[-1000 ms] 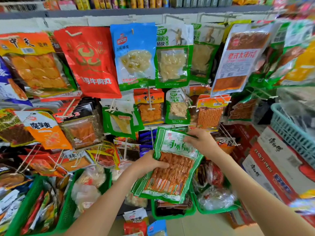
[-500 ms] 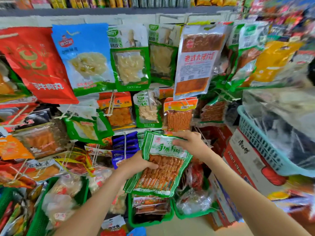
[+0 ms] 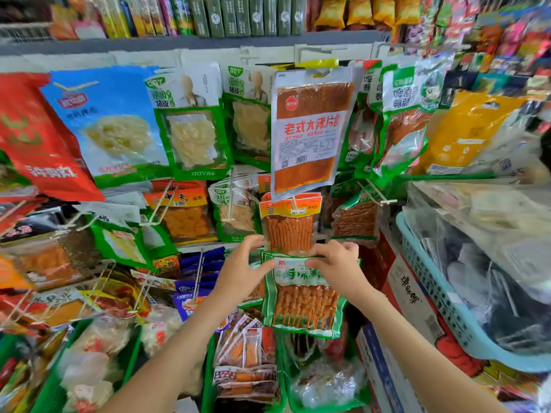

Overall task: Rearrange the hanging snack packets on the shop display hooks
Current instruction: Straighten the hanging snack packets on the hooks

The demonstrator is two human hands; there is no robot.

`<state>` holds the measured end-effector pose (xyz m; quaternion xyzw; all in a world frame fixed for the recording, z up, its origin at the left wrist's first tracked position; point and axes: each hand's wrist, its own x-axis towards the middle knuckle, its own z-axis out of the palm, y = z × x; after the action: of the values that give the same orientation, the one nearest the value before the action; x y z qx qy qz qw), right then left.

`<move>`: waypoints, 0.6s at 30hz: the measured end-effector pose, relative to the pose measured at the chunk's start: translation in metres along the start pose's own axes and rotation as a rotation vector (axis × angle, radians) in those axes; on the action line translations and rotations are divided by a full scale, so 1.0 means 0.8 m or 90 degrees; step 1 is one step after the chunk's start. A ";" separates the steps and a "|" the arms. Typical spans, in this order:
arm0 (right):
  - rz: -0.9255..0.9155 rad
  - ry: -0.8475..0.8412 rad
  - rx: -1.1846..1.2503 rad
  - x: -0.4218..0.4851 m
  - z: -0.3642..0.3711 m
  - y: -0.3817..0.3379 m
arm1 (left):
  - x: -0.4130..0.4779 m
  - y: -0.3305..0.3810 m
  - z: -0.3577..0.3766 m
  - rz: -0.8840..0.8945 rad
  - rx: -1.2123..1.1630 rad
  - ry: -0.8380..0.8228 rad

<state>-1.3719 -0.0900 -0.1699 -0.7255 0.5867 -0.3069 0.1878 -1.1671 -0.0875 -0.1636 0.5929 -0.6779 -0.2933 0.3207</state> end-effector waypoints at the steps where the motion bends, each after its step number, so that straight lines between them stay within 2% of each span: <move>1: -0.013 -0.005 -0.016 0.004 0.002 0.000 | 0.002 0.009 -0.002 0.066 0.125 0.045; 2: -0.032 -0.005 -0.035 0.008 0.005 -0.002 | 0.004 0.017 0.002 0.136 0.224 0.060; 4: -0.069 0.000 -0.070 0.016 0.011 -0.010 | 0.007 0.032 0.012 0.234 0.375 0.022; 6: -0.093 0.018 -0.076 0.022 0.015 -0.020 | 0.010 0.039 0.019 0.246 0.430 -0.008; 9: -0.101 0.027 -0.039 0.030 0.012 -0.033 | 0.021 0.035 0.012 0.200 0.438 0.007; 14: -0.148 0.032 -0.006 0.051 -0.008 -0.068 | 0.036 0.051 -0.028 0.257 0.397 0.052; 18: -0.181 0.066 -0.051 0.074 -0.019 -0.100 | 0.047 0.067 -0.068 0.274 0.369 0.092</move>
<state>-1.3155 -0.1269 -0.0947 -0.7913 0.4986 -0.3440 0.0826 -1.1608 -0.1190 -0.0849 0.5223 -0.8176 0.0273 0.2406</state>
